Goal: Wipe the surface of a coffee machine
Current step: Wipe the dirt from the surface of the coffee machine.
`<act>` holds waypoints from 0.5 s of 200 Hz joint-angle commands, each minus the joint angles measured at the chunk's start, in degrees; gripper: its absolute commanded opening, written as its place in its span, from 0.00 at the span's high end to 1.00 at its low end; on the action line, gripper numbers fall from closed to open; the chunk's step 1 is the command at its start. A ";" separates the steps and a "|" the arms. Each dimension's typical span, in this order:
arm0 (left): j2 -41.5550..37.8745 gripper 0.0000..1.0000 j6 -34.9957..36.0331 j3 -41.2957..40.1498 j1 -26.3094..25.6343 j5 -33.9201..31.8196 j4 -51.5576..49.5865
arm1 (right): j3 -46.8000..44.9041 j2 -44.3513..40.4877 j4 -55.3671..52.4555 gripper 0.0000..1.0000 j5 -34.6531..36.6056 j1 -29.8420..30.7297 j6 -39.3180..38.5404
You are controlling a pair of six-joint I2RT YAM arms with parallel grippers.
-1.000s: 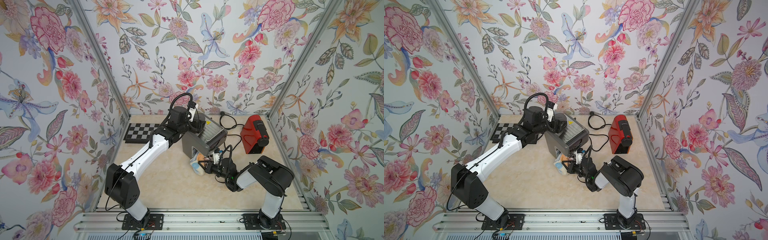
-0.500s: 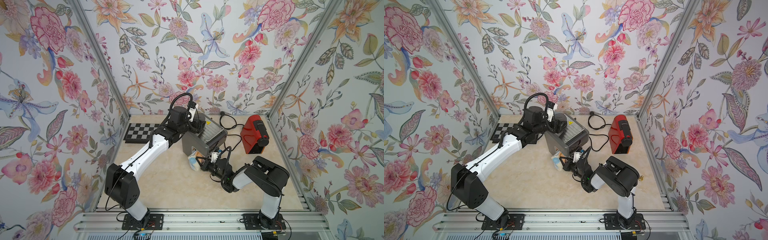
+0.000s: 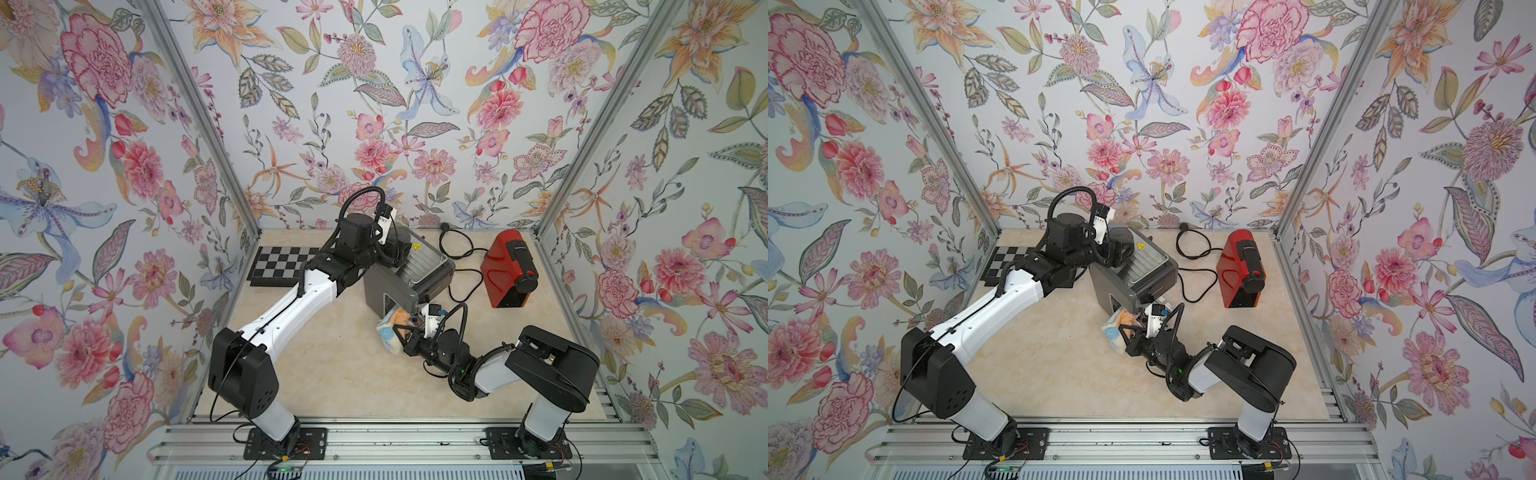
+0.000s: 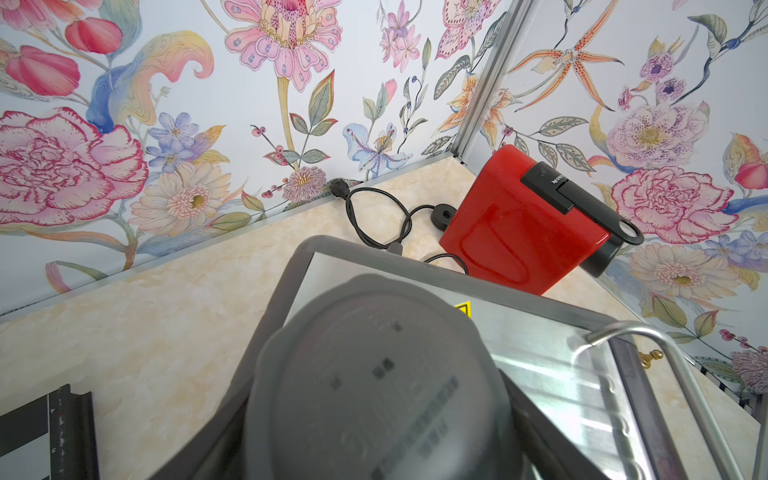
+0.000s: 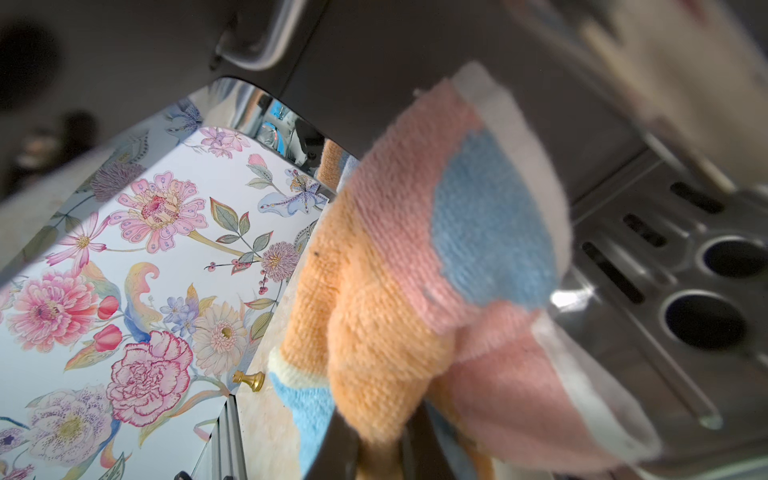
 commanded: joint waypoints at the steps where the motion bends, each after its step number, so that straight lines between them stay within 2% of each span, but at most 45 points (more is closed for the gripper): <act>1: -2.11 0.79 -0.48 -2.13 -2.30 6.21 -5.93 | 3.52 3.27 12.86 1.00 2.28 0.09 -1.70; 26: -2.45 0.79 -0.48 -2.57 -2.16 6.19 -5.84 | 4.33 5.61 17.16 1.00 2.88 0.18 -1.84; 61: -2.46 0.79 -0.44 -2.92 -2.02 6.14 -5.46 | 1.66 3.51 17.41 1.00 5.84 0.16 -2.51; 100: -2.11 0.80 -0.72 -2.75 -2.06 6.58 -5.05 | 5.67 4.14 17.52 1.00 4.65 -1.21 -2.66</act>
